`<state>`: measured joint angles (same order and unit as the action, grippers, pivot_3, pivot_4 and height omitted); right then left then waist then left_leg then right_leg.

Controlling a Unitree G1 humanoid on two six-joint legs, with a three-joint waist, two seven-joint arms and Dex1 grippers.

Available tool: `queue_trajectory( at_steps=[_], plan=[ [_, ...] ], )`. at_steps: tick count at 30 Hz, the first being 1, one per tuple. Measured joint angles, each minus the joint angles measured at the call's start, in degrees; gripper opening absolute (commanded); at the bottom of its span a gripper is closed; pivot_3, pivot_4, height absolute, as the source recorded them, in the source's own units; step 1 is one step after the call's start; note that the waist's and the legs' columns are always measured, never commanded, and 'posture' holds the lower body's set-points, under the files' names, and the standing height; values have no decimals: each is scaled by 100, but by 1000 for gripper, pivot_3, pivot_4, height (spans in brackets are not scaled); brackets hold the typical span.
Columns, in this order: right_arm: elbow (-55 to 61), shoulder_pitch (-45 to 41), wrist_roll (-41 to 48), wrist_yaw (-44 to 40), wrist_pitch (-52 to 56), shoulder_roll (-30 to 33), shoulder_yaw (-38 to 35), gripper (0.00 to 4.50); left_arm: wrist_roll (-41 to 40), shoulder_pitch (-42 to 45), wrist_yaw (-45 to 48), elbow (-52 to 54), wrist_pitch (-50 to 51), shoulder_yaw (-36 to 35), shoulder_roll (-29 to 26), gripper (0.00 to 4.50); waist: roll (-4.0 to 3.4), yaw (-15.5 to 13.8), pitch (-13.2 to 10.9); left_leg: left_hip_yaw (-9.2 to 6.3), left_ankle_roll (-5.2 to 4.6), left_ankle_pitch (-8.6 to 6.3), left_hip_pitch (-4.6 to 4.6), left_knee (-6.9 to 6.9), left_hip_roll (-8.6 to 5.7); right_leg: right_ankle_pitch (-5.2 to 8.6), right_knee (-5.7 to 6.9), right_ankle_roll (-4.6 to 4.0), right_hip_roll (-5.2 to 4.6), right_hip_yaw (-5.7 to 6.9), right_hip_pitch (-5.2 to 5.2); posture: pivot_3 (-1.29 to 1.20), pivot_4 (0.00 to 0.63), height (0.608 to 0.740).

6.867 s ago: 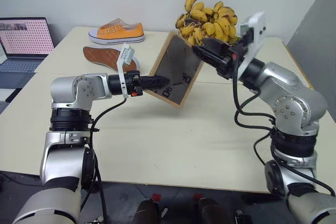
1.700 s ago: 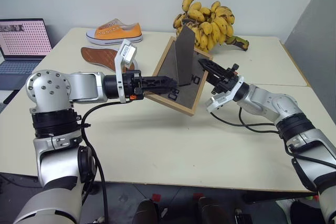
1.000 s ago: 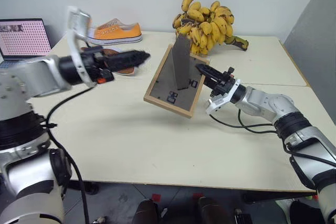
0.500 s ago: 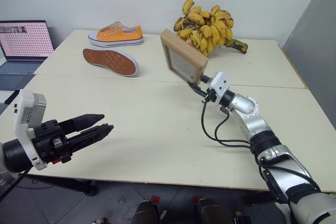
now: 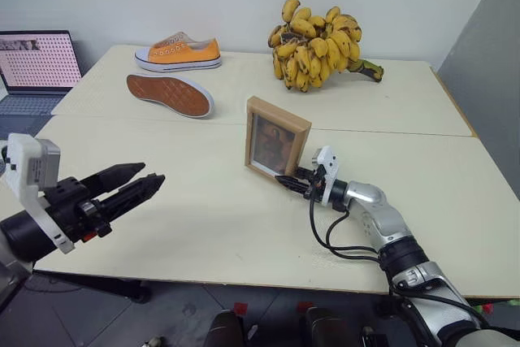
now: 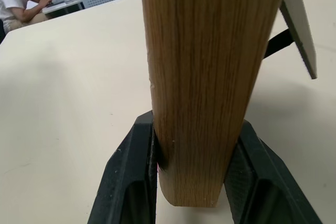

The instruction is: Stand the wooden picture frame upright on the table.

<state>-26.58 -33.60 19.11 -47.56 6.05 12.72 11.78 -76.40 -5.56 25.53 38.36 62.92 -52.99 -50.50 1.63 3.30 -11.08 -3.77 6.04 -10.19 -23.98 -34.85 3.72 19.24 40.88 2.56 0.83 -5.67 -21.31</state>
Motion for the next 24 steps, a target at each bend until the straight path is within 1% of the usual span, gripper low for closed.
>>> queue_trajectory(
  at_steps=[4,9,11,12,17,21,24],
  plan=[
    [-35,21,-1,120,186,-114,-174,1265,-103,83,-196,-83,-133,259,-116,2848,0,1,0,1,0,0,0,0,1,0,-1,0,1,0,-1,0,150,740],
    [-28,21,-90,148,201,-150,-202,1265,-255,219,-264,-159,-319,491,-273,2848,0,1,0,4,0,0,1,1,1,1,-1,1,1,-3,-1,0,150,740],
    [-23,20,-147,153,200,-158,-207,1965,-261,253,-292,-264,-360,562,-313,2848,1,1,0,5,0,0,2,1,1,2,-1,1,1,-4,-1,0,150,740],
    [-25,20,-187,179,204,-158,-211,2137,-262,273,-300,-300,-377,591,-317,2848,1,1,0,6,0,0,2,1,1,2,-1,1,1,-4,-1,0,150,740],
    [-84,57,-311,304,243,-120,-275,3421,-242,348,-343,-321,-503,836,-335,2848,1,-1,0,7,1,-1,-1,2,1,2,-4,1,1,-5,-3,0,150,740],
    [36,158,-456,316,248,-41,-274,3421,-154,358,-297,-317,-623,1009,-334,2848,1,0,0,8,1,-1,-1,4,0,2,-4,0,1,-6,-4,0,150,740],
    [412,335,-511,290,329,143,-262,3421,-51,425,-318,-299,-780,1173,-303,2848,0,-19,-1,8,1,-1,-2,4,-1,3,-6,1,0,-7,-4,0,150,740]
  ],
)
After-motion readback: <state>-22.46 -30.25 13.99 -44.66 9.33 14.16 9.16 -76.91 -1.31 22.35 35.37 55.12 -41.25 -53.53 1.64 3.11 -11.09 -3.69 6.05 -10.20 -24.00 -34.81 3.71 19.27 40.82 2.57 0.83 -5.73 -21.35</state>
